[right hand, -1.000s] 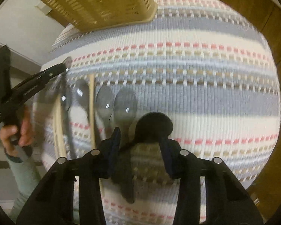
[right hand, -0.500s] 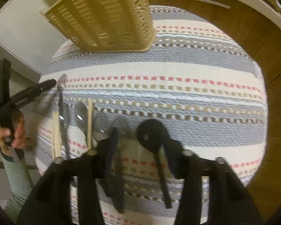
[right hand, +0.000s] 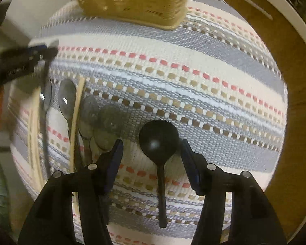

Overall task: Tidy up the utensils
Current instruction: 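Grasp the black ladle with the right gripper while the left gripper grasps a clear spoon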

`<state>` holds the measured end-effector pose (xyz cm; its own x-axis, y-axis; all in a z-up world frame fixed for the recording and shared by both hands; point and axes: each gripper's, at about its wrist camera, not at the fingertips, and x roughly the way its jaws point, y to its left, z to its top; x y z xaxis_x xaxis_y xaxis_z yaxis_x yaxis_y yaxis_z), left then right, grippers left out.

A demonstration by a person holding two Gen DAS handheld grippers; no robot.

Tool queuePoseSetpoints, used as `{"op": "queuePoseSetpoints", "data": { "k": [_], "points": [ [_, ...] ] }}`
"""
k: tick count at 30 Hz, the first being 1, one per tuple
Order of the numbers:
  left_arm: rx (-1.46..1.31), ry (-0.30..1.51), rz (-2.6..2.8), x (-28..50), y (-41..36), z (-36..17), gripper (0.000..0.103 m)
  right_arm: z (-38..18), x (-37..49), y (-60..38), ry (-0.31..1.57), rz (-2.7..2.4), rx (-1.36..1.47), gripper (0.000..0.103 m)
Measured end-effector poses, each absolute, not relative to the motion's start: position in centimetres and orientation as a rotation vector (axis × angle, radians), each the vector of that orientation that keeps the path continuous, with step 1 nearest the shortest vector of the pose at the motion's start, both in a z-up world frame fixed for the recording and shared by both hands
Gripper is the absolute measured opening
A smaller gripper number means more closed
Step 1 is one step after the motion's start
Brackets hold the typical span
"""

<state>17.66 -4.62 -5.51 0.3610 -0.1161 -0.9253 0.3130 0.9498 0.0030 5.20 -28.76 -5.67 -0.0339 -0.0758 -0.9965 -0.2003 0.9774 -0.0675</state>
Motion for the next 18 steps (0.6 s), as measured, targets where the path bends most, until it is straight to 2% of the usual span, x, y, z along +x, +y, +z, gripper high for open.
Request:
{"op": "queuePoseSetpoints", "data": {
  "k": [1, 6, 8, 11, 12, 18],
  "points": [
    [0.191, 1.171, -0.283, 17.7, -4.8, -5.4, 0.036, -5.8, 5.4, -28.4, 1.605, 0.11, -0.216, 0.035],
    [0.193, 1.143, -0.284, 17.6, -5.4, -5.0, 0.033, -5.7, 5.4, -27.7, 1.56, 0.168, -0.213, 0.034],
    [0.144, 1.108, -0.333, 16.8, -5.6, -4.2, 0.028, -4.7, 5.0, -27.8, 1.512, 0.193, -0.193, 0.034],
    [0.102, 1.046, -0.369, 16.0, -5.3, -2.7, 0.011, -2.1, 4.9, -28.1, 1.409, 0.229, -0.168, 0.034],
    [0.081, 1.024, -0.392, 15.9, -5.2, -2.0, 0.002, -1.3, 4.7, -28.2, 1.375, 0.241, -0.157, 0.034],
    [0.022, 0.979, -0.443, 15.8, -4.7, -0.6, 0.0, 1.9, 4.3, -28.6, 1.249, 0.284, -0.098, 0.034]
  ]
}}
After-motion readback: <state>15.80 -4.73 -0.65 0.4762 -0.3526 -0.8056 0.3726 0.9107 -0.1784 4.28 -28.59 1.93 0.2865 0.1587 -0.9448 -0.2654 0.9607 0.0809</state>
